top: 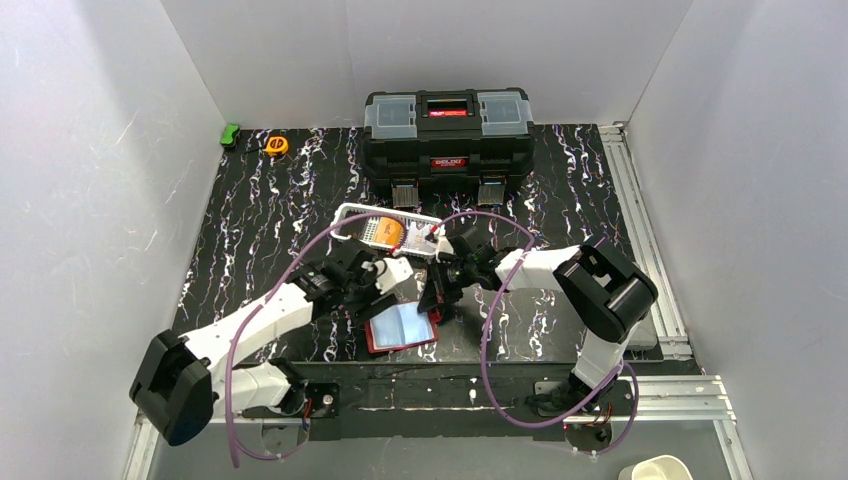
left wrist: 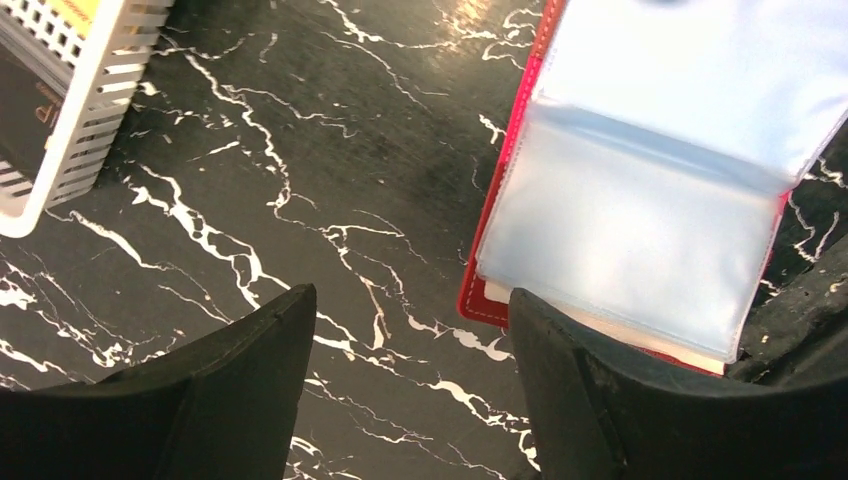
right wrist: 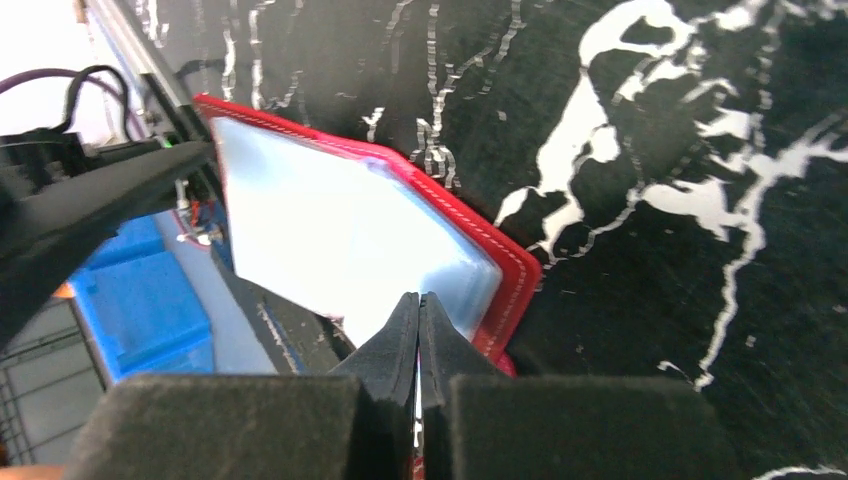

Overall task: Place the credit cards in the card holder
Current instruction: Open the card holder at the center of the board.

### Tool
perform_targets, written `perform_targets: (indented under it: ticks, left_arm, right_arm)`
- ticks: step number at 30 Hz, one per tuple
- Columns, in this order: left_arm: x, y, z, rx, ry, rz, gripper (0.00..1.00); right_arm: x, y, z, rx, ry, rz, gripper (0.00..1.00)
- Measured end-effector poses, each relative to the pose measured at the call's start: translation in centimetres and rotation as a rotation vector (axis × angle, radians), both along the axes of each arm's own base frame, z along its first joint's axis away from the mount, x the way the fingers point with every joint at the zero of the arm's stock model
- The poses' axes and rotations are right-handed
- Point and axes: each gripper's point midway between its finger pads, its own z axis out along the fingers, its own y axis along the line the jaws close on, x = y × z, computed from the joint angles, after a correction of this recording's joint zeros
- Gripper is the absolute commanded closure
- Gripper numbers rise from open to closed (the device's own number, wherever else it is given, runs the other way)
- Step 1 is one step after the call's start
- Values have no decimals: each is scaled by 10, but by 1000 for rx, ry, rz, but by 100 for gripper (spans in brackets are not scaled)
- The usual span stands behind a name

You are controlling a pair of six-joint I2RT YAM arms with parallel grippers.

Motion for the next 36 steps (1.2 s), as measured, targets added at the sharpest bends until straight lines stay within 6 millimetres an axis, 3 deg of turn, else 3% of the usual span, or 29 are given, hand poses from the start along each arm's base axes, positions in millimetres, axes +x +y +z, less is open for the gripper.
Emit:
perform_targets:
  ticks: [2,8,14,17,20,25,30,36]
  left_arm:
    - [2,1,6,-45,-2,22,17]
    - [11,14,21,-169,18,126,18]
    - [6,11,24,-200,38,114,19]
    - [8,17,23,-209,49,156,19]
    - [11,27,24,-219,61,218,17]
    - [30,59,37,-264,36,374,15]
    - [59,96,62,-324,-12,526,15]
    - [75,104,68,-363,17,540,15]
  right_arm:
    - [0,-3,-4,-28,-5,-12,99]
    - [-1,-10,-5,-115,-75,-42,99]
    - [6,-6,43,-81,-227,-50,99]
    - [9,12,68,-32,-295,-18,99]
    - [-3,31,77,0,-317,57,99]
    - [-31,50,51,-34,-281,185,99]
    - [-40,59,26,-81,-233,258,99]
    - [-42,58,6,-119,-205,298,99]
